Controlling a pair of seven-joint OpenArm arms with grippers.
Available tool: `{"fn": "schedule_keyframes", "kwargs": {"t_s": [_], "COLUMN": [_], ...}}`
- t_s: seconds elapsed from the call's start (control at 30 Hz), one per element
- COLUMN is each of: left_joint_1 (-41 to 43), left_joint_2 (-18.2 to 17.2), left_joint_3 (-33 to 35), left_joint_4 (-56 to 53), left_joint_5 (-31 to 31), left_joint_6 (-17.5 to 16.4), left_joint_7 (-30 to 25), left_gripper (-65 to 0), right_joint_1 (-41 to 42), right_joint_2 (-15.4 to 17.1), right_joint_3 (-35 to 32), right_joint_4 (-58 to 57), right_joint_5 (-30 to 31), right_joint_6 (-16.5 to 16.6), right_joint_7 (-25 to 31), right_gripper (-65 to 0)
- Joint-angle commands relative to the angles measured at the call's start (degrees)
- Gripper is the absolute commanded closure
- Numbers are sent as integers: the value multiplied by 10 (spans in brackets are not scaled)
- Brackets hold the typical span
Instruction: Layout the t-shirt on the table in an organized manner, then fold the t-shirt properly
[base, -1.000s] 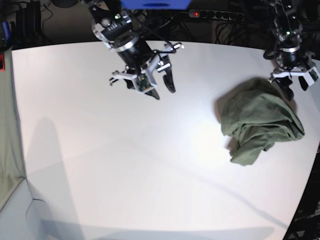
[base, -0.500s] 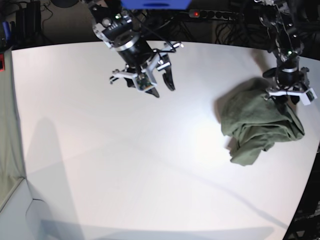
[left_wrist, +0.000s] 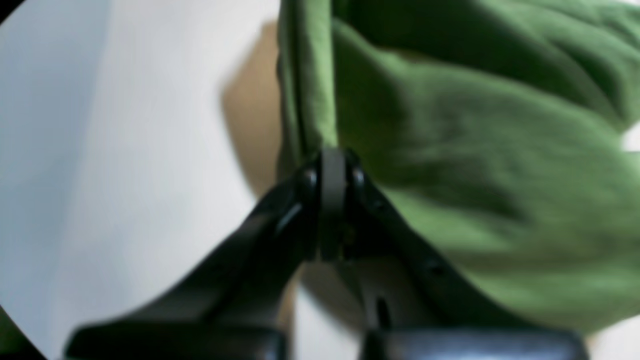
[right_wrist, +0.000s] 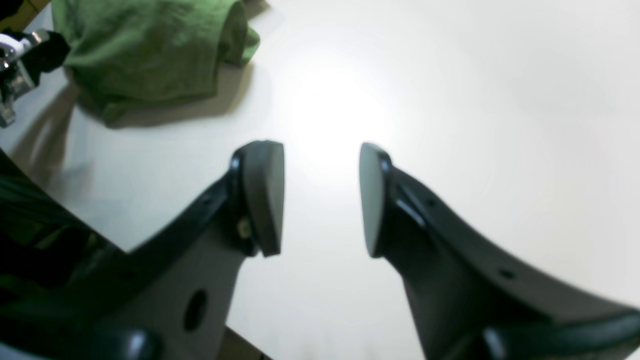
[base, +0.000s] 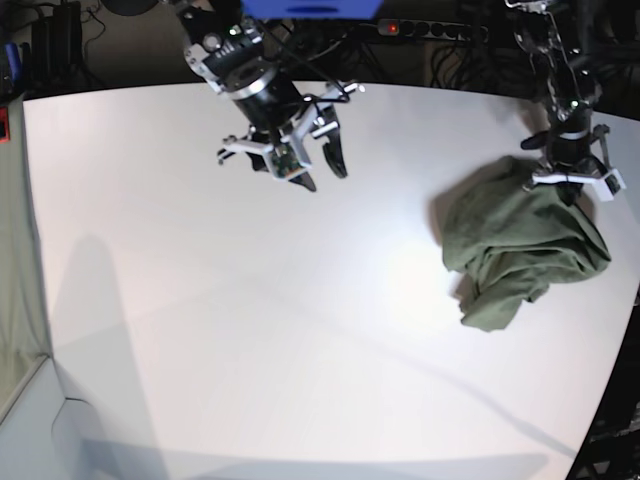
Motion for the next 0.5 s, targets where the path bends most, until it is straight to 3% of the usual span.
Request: {"fn": "schedule_keyframes", "kwargs": {"t_s": [0.0, 0.2, 0.47], "left_joint_1": [6, 39, 67], "left_joint_2": [-2, 16, 19], "left_joint_3": [-3, -3, -3], "left_joint_4": [34, 137, 182], "left_joint_5": [-1, -1, -1], "left_joint_6": [-1, -1, -1], "left_joint_7": [-21, -18, -18], "left_gripper": [-3, -3, -3], "right_joint_1": [2, 2, 3], "right_joint_2": [-1, -3, -4], "right_joint_3": [-1, -2, -4], "right_joint_4": [9, 9, 9], "right_joint_5": [0, 0, 0], "right_joint_6": [1, 1, 1], "right_joint_7": [16, 16, 16], "right_gripper": [-256, -256, -256]}}
